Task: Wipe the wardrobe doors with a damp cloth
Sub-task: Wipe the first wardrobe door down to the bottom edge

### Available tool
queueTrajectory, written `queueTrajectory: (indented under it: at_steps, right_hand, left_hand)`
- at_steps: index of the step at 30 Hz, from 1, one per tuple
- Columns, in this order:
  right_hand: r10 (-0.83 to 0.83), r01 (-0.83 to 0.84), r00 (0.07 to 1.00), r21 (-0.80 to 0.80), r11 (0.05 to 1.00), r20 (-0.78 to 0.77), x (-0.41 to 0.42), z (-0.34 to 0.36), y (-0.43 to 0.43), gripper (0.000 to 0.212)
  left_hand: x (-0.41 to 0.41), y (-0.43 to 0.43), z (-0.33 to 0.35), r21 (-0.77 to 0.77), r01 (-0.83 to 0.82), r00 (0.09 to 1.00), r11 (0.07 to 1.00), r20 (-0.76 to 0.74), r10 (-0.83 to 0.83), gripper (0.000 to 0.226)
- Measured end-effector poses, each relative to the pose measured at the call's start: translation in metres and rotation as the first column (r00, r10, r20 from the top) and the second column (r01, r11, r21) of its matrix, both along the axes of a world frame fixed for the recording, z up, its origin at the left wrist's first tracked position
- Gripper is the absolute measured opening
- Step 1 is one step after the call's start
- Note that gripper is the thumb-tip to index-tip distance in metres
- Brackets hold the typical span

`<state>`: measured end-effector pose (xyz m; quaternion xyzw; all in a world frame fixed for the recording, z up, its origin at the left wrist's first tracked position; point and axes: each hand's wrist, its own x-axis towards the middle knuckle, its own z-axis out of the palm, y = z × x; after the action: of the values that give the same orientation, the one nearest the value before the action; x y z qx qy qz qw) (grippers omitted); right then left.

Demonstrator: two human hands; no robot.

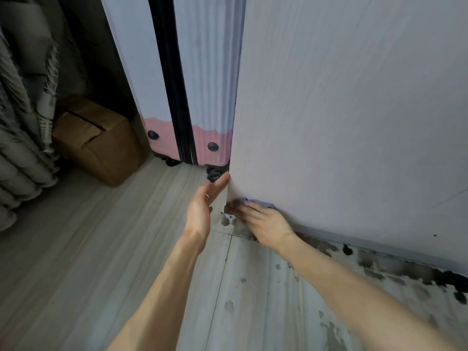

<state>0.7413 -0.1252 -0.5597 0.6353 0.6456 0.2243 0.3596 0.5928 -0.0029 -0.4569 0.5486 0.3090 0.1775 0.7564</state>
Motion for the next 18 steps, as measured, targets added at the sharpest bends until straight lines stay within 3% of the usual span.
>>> queueTrajectory:
  at_steps: [2,4,6,8,11,13,14,15,16,17,18]
  right_hand:
    - [-0.083,0.086,0.995,-0.068,0.994,0.052,-0.004,-0.002,-0.007,0.066]
    - [-0.099,0.099,0.995,-0.002,0.995,0.031,0.0,-0.006,-0.023,0.068]
    - [-0.126,0.134,0.988,0.098,0.986,-0.085,0.009,-0.005,-0.051,0.066]
    - [-0.068,0.13,0.967,0.248,0.96,-0.244,0.02,-0.009,-0.087,0.056]
    - [-0.026,0.237,0.908,0.464,0.854,-0.417,0.026,-0.02,-0.161,0.04]
    - [-0.087,0.472,0.796,0.526,0.708,-0.598,0.021,-0.027,-0.202,0.039]
    - [-0.114,0.626,0.688,0.507,0.593,-0.717,0.014,-0.027,-0.211,0.039]
    - [-0.118,0.801,0.534,0.456,0.388,-0.837,0.011,-0.039,-0.22,0.04]
    - [-0.023,0.925,0.371,0.367,0.094,-0.928,0.009,-0.047,-0.218,0.039]
    - [0.197,0.954,0.218,0.166,-0.25,-0.956,0.014,-0.056,-0.216,0.036]
    - [0.436,0.859,0.137,-0.113,-0.499,-0.889,0.018,-0.055,-0.208,0.03]
  left_hand:
    - [0.003,-0.013,-0.002,0.157,-0.024,0.999,0.987,-0.02,0.028,0.043]
    - [0.005,-0.027,-0.009,0.428,-0.047,0.991,0.902,-0.091,0.095,0.043]
    - [0.006,-0.041,-0.019,0.76,0.005,0.97,0.65,-0.162,0.182,0.065]
    - [0.01,-0.051,-0.03,0.937,0.084,0.964,0.339,-0.163,0.21,0.081]
    - [0.02,-0.061,-0.039,0.969,0.229,0.971,-0.096,-0.221,0.087,0.093]
    - [0.029,-0.061,-0.046,0.891,0.275,0.957,-0.361,-0.29,0.015,0.1]
    - [0.031,-0.057,-0.048,0.852,0.295,0.948,-0.432,-0.317,0.022,0.103]
    - [0.035,-0.056,-0.051,0.822,0.315,0.941,-0.474,-0.335,0.044,0.105]
    - [0.037,-0.054,-0.053,0.8,0.335,0.936,-0.499,-0.341,0.081,0.105]
    - [0.039,-0.055,-0.055,0.782,0.353,0.931,-0.514,-0.347,0.112,0.105]
    - [0.039,-0.055,-0.056,0.767,0.373,0.924,-0.523,-0.355,0.139,0.105]
